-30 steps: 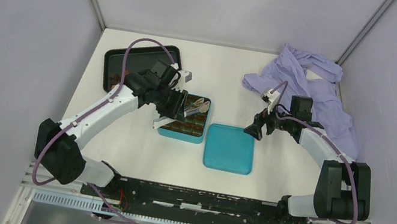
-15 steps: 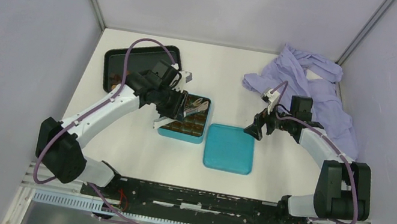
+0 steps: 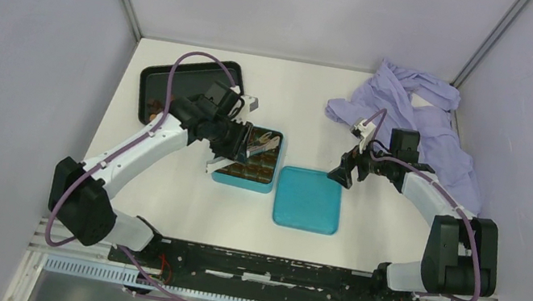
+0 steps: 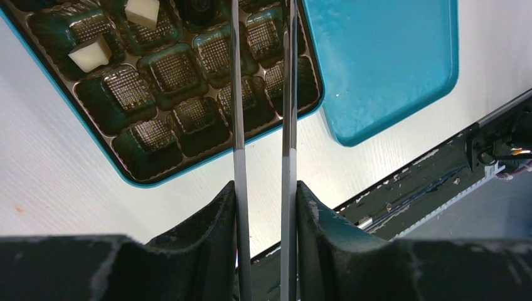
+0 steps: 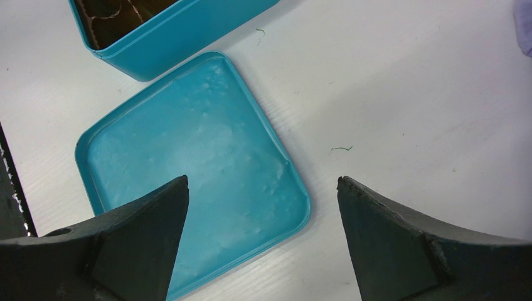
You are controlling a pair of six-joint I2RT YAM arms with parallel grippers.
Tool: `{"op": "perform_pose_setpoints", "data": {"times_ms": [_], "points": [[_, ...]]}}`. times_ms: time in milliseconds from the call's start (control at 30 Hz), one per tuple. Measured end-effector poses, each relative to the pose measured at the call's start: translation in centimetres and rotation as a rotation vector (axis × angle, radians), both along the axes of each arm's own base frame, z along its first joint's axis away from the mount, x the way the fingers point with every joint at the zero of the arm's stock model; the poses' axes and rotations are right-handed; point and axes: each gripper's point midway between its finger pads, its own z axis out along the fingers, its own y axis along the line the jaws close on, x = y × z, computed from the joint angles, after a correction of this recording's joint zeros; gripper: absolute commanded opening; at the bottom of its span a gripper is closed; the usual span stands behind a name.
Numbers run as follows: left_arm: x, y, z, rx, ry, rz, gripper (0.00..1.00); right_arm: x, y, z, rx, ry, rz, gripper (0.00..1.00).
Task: Pack the chocolate
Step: Place the fake chocolate in the packing box.
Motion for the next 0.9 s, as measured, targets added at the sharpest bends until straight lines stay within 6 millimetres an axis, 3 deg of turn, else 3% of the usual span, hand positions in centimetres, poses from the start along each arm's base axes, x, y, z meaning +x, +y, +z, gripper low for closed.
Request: {"op": "perform_pose_setpoints", "data": {"times_ms": [900], "points": [[-0.18, -0.05, -0.39, 0.010, 0.015, -0.004, 0.43, 0.00, 0.00, -0.06, 0.000, 0.002, 0.000, 0.94]]}}
